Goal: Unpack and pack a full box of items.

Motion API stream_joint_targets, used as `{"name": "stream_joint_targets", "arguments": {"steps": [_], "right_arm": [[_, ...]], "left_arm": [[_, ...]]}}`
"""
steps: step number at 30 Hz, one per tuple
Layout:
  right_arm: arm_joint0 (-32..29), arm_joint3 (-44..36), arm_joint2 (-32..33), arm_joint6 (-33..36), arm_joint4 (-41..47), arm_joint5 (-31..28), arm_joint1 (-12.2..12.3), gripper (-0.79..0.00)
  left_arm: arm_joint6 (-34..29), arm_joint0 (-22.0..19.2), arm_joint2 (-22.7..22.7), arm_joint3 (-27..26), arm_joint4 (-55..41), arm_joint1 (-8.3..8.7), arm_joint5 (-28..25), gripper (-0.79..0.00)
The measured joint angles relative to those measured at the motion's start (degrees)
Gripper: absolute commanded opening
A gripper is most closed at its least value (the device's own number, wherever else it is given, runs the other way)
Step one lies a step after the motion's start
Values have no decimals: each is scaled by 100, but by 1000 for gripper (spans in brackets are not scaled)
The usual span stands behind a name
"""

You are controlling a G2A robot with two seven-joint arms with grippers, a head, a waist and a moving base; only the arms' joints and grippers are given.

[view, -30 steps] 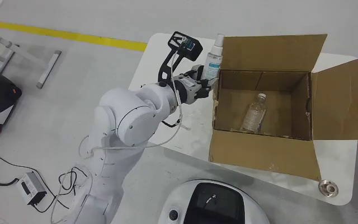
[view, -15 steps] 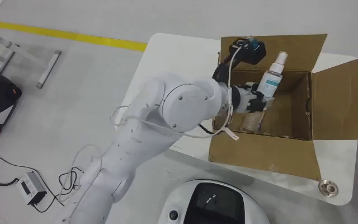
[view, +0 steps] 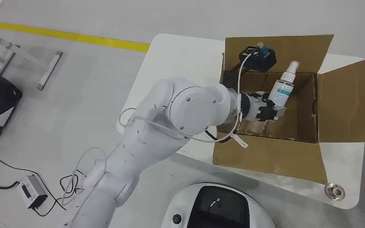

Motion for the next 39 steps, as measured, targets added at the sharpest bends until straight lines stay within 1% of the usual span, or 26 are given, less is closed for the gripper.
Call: {"name": "stream_joint_targets", "arguments": {"steps": [3, 6, 9, 11, 14, 17, 20, 23, 33, 36, 39], "right_arm": [[0, 0, 0, 0, 0, 0, 0, -785], [0, 0, 0, 0, 0, 0, 0, -785], [0, 0, 0, 0, 0, 0, 0, -785], [0, 0, 0, 0, 0, 0, 0, -785], [0, 0, 0, 0, 0, 0, 0, -785], [0, 0, 0, 0, 0, 0, 0, -785], [0, 0, 0, 0, 0, 0, 0, -785], [0, 0, 0, 0, 0, 0, 0, -785], [0, 0, 0, 0, 0, 0, 0, -785], [0, 0, 0, 0, 0, 0, 0, -785], [0, 0, 0, 0, 0, 0, 0, -785]], "left_arm": [[52, 67, 34, 71, 9, 1, 5, -785], [223, 57, 118, 228, -196, -50, 250, -785], [349, -195, 317, 559, -620, -137, 523, -785], [421, -420, 556, 950, -549, -187, 751, -785], [587, -756, 998, 1514, -215, -242, 925, -785], [815, -986, 1287, 1967, -365, -310, 1149, -785], [952, -1156, 1521, 2272, -572, -355, 1287, -785], [963, -1284, 1685, 2397, -686, -362, 1298, -785], [964, -1279, 1685, 2400, -685, -360, 1292, -785], [1040, -1132, 1688, 2494, -673, -346, 1349, -785], [1054, -1140, 1826, 2760, -750, -337, 1392, -785]]}}
